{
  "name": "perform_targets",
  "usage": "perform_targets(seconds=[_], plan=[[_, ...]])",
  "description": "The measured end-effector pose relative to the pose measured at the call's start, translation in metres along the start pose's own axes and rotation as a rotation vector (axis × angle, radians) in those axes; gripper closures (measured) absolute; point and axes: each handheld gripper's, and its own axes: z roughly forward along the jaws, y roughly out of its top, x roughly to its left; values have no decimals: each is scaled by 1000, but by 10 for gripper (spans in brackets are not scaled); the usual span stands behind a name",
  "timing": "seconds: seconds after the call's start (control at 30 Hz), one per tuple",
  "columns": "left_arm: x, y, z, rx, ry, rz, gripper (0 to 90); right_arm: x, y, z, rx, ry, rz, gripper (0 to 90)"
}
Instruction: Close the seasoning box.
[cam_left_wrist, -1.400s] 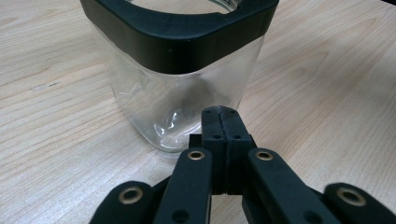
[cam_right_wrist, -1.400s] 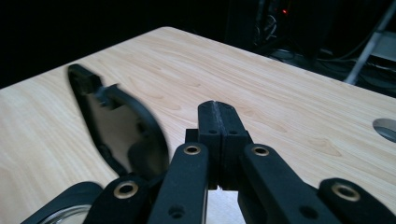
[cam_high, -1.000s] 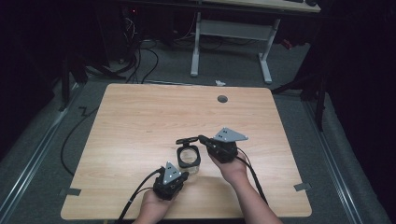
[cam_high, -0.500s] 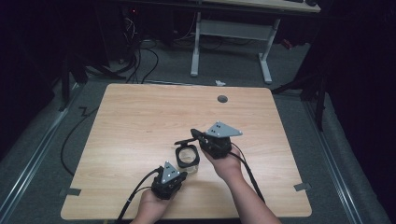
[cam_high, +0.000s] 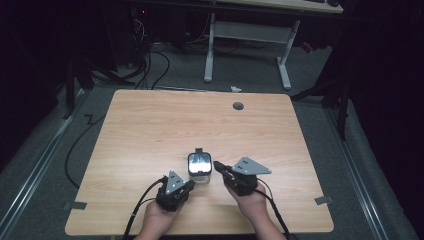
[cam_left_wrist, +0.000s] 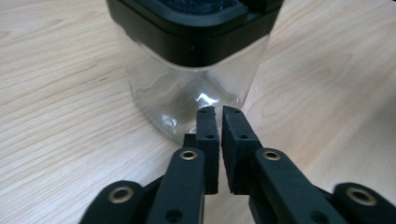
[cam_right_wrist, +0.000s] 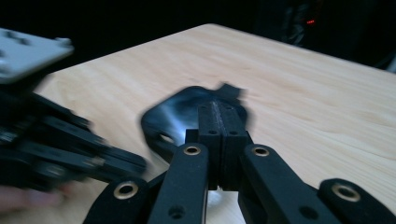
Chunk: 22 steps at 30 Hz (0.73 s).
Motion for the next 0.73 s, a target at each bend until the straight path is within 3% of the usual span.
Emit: perform_targets(seconds=[0.07,0.13,0.17,0.2,0.23,0.27,0.3,0.33,0.37,0.4,0.43,0.5,0.57,0.6,0.73], plan=[[11,4,-9,-7,29,0,828,-16,-12,-15,20,-61,19,880],[31,13,-21,-47,63,-23,799,-34,-29,-30,52,-130,50,853],[46,20,-27,-76,101,-20,780,-40,-35,-36,64,-156,62,834],[46,20,-27,-76,101,-20,755,-40,-35,-36,64,-156,62,834],[56,25,-30,-92,130,-13,755,-49,-45,-45,77,-202,76,806],[74,32,-34,-114,183,0,722,-53,-51,-50,80,-232,80,772],[103,42,-42,-128,282,19,637,-65,-68,-66,87,-320,112,687],[114,44,-48,-157,320,21,608,-69,-74,-72,89,-360,126,655],[114,44,-48,-157,320,21,593,-72,-78,-77,100,-395,134,629],[122,46,-54,-177,342,11,593,-72,-78,-77,100,-395,134,629],[134,46,-62,-186,384,-2,560,-78,-82,-82,129,-445,139,590],[138,46,-64,-166,390,-26,546,-83,-85,-84,130,-457,162,584],[136,46,-63,-166,389,-16,534,-85,-86,-83,134,-461,170,582],[132,45,-63,-164,383,16,530,-86,-85,-81,136,-452,192,569],[129,45,-66,-174,373,9,528,-84,-83,-77,130,-439,181,551]])
